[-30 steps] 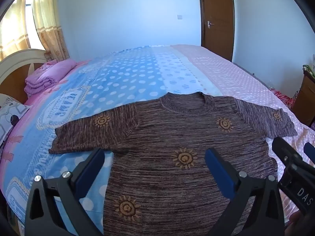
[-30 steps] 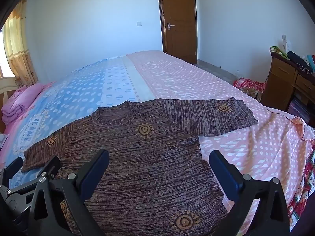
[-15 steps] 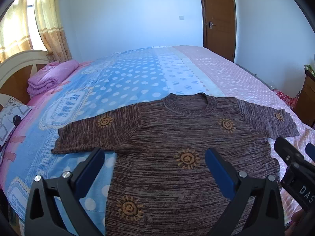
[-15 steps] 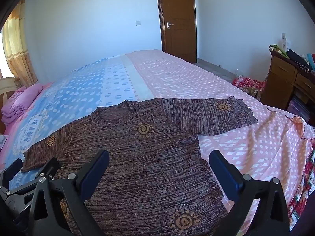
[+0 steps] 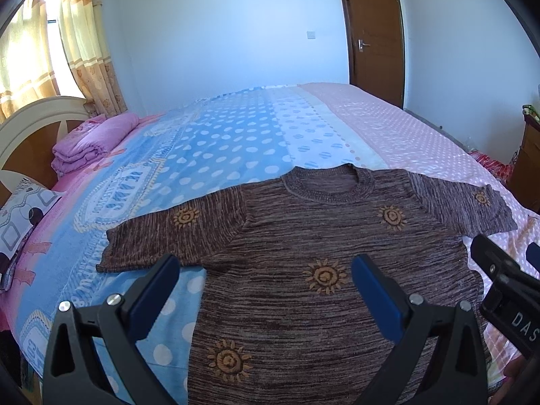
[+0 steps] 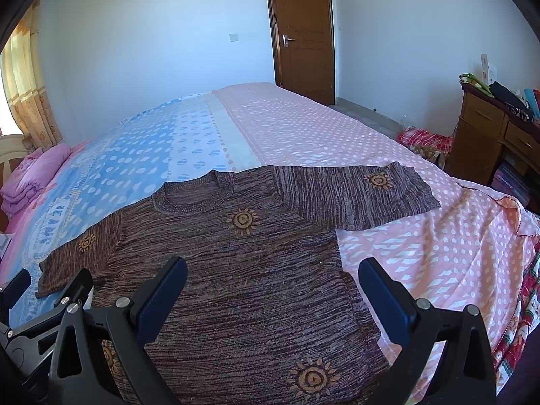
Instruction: Fold small clothes
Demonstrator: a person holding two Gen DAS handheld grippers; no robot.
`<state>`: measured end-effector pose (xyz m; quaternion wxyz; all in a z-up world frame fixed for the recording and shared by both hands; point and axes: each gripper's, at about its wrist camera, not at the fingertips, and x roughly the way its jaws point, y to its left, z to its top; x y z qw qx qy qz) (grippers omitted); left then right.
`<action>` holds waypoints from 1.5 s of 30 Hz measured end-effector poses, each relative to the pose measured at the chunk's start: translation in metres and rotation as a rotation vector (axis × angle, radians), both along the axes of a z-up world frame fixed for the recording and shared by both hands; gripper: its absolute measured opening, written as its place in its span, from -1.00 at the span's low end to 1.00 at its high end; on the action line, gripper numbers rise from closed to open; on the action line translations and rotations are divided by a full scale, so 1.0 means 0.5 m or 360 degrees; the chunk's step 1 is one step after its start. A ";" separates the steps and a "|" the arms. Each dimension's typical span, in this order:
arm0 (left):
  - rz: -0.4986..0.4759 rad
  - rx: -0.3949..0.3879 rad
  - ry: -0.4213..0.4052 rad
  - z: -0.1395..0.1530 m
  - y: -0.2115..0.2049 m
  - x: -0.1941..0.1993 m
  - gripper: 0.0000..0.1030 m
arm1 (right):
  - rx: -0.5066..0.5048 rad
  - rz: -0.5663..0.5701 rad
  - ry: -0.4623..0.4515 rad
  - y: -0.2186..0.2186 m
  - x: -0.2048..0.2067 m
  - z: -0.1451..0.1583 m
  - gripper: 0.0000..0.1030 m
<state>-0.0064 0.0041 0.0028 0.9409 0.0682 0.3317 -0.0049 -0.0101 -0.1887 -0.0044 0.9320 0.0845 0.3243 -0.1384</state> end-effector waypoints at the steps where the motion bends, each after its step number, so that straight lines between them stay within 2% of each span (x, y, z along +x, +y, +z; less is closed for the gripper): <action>1: 0.0002 0.0003 -0.0001 0.001 -0.001 0.000 1.00 | -0.0002 0.0000 0.0002 0.001 0.001 0.000 0.97; 21: -0.0053 0.0011 -0.0059 0.021 -0.015 -0.010 1.00 | 0.0003 -0.0022 -0.0003 -0.005 -0.005 0.009 0.97; 45: -0.0076 0.0002 -0.0028 0.021 -0.035 -0.007 1.00 | 0.0039 -0.0062 0.0003 -0.024 -0.010 0.007 0.97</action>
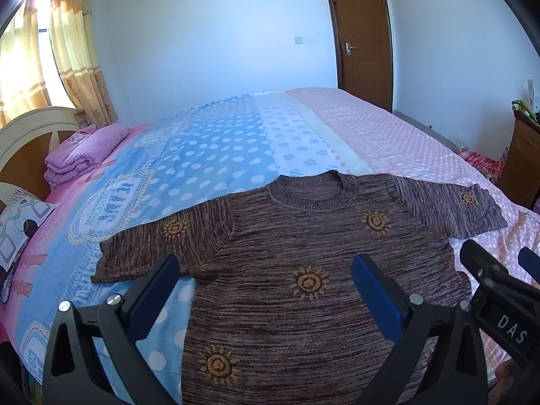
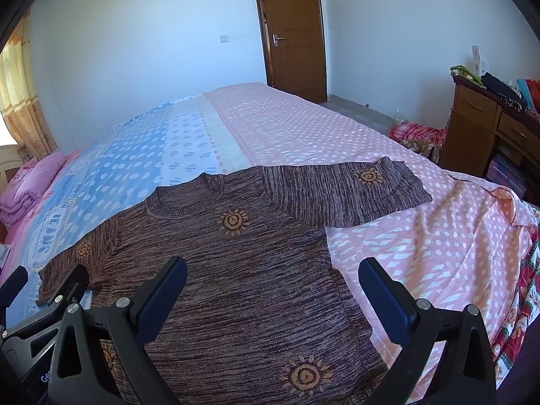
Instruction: Fold small clothes
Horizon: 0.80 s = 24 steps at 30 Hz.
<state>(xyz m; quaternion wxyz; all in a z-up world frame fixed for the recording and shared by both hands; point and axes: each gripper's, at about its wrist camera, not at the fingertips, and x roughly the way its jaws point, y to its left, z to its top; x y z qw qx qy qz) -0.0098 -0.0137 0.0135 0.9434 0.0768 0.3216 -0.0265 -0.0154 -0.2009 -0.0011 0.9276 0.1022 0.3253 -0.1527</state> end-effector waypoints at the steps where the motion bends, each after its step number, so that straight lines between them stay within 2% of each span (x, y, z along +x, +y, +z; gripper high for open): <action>1: -0.0001 -0.0001 0.0005 -0.001 0.000 0.001 1.00 | 0.0000 -0.0001 0.0001 -0.001 0.002 -0.002 0.97; 9: -0.0036 -0.0050 0.0045 -0.012 -0.004 0.012 1.00 | -0.0008 -0.0016 0.0015 -0.009 0.013 -0.009 0.97; 14: -0.0052 -0.0041 0.0038 -0.016 -0.006 0.016 1.00 | -0.0048 -0.0010 -0.0007 -0.023 0.033 0.012 0.97; 17: -0.0027 -0.0045 0.0034 -0.018 0.006 0.024 1.00 | -0.0092 -0.0013 -0.0040 -0.054 0.055 0.033 0.97; 21: 0.0018 -0.0113 0.0072 -0.032 0.037 0.043 1.00 | -0.0094 -0.0081 -0.0049 -0.146 0.096 0.033 0.97; 23: 0.0034 -0.0171 0.0101 -0.044 0.055 0.052 1.00 | -0.0099 -0.0124 -0.0016 -0.200 0.117 0.023 0.59; 24: 0.0043 -0.0198 0.0110 -0.050 0.064 0.058 1.00 | -0.0109 -0.0157 0.0010 -0.234 0.128 0.016 0.16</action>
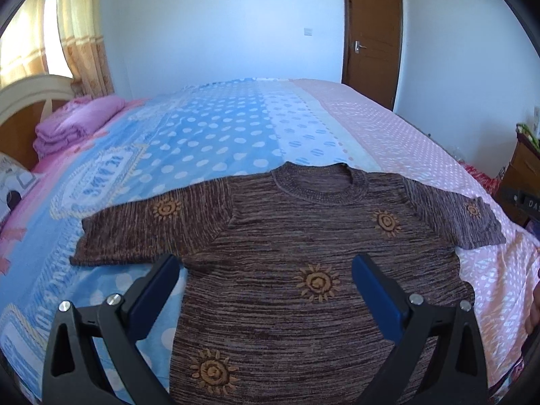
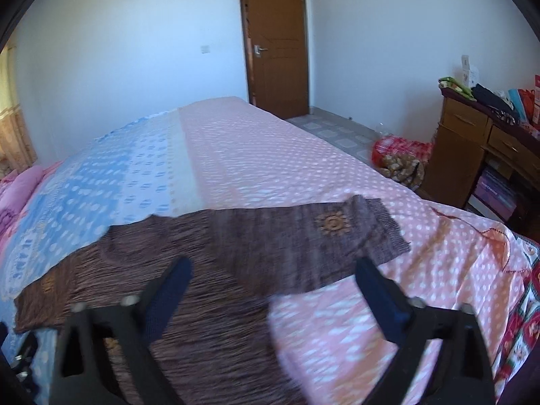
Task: Fold small clothes
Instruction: 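Grasp the sweater sleeve with the right gripper and fold it across the body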
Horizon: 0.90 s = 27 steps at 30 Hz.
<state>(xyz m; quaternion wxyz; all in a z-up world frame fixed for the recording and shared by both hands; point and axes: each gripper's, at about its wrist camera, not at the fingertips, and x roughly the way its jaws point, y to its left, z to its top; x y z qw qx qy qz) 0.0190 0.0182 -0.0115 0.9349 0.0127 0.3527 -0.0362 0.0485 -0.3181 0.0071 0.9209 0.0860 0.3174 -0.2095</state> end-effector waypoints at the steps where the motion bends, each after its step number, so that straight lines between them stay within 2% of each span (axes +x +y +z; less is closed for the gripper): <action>1: 0.0021 -0.0014 0.0009 -0.007 0.008 0.008 1.00 | 0.0051 -0.0027 0.0012 -0.050 0.011 -0.009 -0.09; 8: 0.0193 0.0069 0.0023 -0.063 0.055 0.066 1.00 | 0.0596 -0.0372 -0.0079 -0.380 0.024 -0.088 -0.11; 12: 0.0304 0.0097 0.0056 -0.106 0.089 0.098 1.00 | 0.0634 -0.0507 -0.0011 -0.488 0.038 -0.137 -0.11; 15: 0.0359 0.0152 0.0095 -0.135 0.101 0.117 1.00 | 0.0677 -0.0512 0.0049 -0.517 0.053 -0.172 -0.11; 20: 0.0384 0.0174 0.0107 -0.168 0.112 0.130 1.00 | 0.0731 -0.0387 0.0129 -0.496 0.093 -0.218 -0.11; 24: 0.0357 0.0182 0.0128 -0.202 0.114 0.133 1.00 | 0.0639 -0.0402 0.0139 -0.480 0.106 -0.215 -0.11; 27: 0.0330 0.0084 0.0181 -0.217 0.124 0.138 1.00 | 0.0651 -0.0361 0.0135 -0.475 0.109 -0.215 -0.11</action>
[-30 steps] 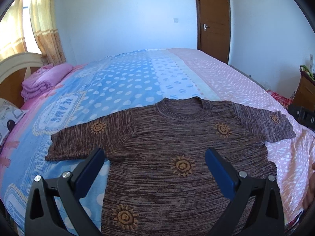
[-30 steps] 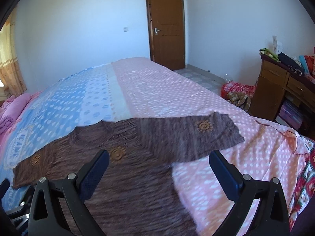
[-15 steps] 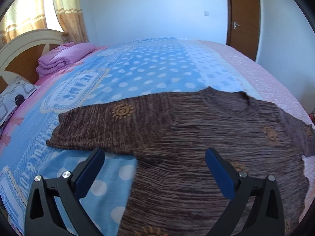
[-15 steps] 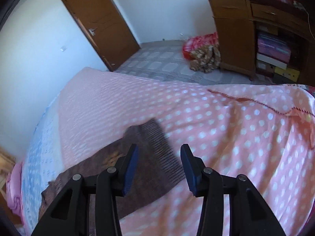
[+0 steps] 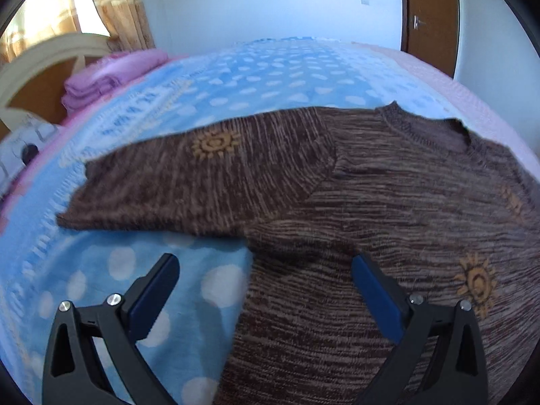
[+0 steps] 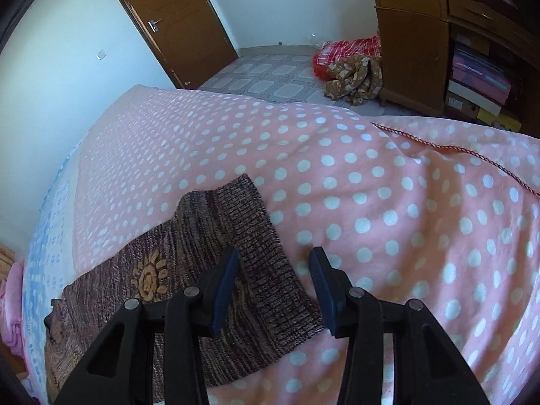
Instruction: Fold small clothes
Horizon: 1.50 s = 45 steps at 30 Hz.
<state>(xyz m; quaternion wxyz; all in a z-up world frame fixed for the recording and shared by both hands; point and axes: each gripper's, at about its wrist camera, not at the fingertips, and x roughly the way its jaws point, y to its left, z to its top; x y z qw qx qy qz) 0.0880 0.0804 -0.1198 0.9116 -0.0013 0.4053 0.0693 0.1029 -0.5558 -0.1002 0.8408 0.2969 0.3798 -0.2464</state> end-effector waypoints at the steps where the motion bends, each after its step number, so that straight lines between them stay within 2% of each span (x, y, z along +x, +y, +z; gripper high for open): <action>1: -0.0008 -0.0043 0.0002 -0.001 0.005 0.002 1.00 | -0.0012 0.0012 0.0007 0.003 0.003 -0.001 -0.11; 3: -0.0020 -0.0135 0.0037 -0.011 0.017 0.009 1.00 | -0.0124 0.0069 0.0082 0.023 0.014 -0.003 -0.13; 5: -0.0009 -0.0243 0.0043 -0.016 0.031 0.010 1.00 | -0.0294 0.0151 0.0195 0.048 0.032 -0.001 -0.29; 7: -0.0007 -0.0293 0.0029 -0.018 0.036 0.008 1.00 | -0.0277 0.0195 0.0172 0.054 0.035 0.002 -0.82; 11: -0.0020 -0.0252 0.0023 -0.019 0.025 0.007 1.00 | -0.0188 0.0104 0.0134 0.047 0.025 0.024 -0.85; 16: -0.0030 -0.0286 0.0007 -0.020 0.031 0.005 1.00 | -0.0309 0.0183 0.0015 0.119 0.031 0.112 -0.85; 21: -0.0041 -0.0296 -0.0009 -0.019 0.033 0.002 1.00 | -0.0500 0.0436 -0.0071 0.274 0.069 0.206 -0.85; 26: -0.0051 -0.0309 -0.0019 -0.019 0.036 0.002 1.00 | -0.0580 0.0712 -0.0150 0.460 0.110 0.233 -0.85; 31: -0.0065 -0.0335 -0.0035 -0.019 0.039 0.001 1.00 | -0.0628 0.0980 -0.0177 0.644 0.147 0.200 -0.85; 36: -0.0075 -0.0349 -0.0044 -0.020 0.040 0.001 1.00 | -0.0645 0.1194 -0.0121 0.812 0.186 0.108 -0.85; 41: -0.0088 -0.0364 -0.0055 -0.020 0.041 0.001 1.00 | -0.0569 0.1307 -0.0067 0.879 0.195 0.015 -0.85; 44: -0.0092 -0.0369 -0.0061 -0.021 0.041 0.000 1.00 | -0.0510 0.1340 -0.0069 0.889 0.193 -0.009 -0.79; 45: -0.0093 -0.0370 -0.0063 -0.021 0.041 0.000 1.00 | -0.0451 0.1376 -0.0069 0.890 0.194 -0.018 -0.56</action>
